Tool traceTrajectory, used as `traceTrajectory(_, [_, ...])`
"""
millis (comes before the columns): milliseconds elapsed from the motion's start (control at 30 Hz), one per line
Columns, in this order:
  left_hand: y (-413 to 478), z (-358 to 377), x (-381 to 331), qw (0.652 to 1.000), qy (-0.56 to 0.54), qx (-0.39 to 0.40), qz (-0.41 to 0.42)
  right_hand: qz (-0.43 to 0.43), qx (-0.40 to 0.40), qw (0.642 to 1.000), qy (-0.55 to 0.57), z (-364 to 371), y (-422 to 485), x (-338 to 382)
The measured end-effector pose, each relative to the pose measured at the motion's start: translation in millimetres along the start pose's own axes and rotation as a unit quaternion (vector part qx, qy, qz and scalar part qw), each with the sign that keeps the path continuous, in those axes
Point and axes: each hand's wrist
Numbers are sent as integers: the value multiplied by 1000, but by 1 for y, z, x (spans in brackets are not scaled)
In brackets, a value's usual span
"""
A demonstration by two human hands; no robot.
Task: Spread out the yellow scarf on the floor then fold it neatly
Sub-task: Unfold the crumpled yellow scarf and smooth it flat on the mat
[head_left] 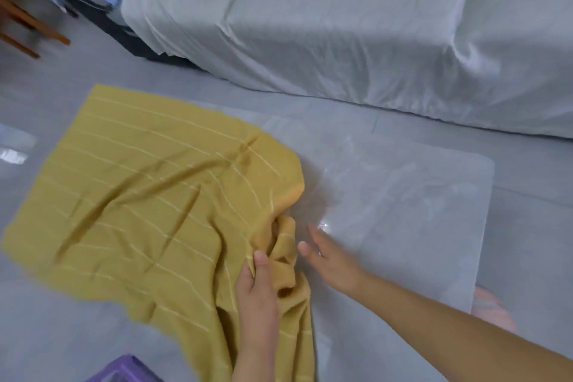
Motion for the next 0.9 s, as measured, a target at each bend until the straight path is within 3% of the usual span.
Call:
traceTrajectory(200, [2,-16,-9,995,43,-24,89,9,-10,985,173,24,12,32])
traceTrajectory(400, [-6,-17,-26,992,27,-41,118,-1,-9,986,168,8,-3,40])
traceTrajectory(600, [-10,11,-22,972,145,35,181,-78,-162,968,176,-63,-38,36])
traceTrajectory(700, [-18,41,-26,934,267,117,205,-130,-237,955,119,-101,-50,37])
traceTrajectory(800, [-19,77,-53,890,293,197,288,-174,-281,942,57,-133,-55,35])
traceTrajectory(900, [-11,118,-92,822,346,266,366,-196,-301,933,34,-154,-58,34])
Point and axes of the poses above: each hand's wrist, its own y-axis towards the middle knuckle, its own z-axis out of the palm, x = y × z, and after that the axes turned 12 degrees about -x, right-handed
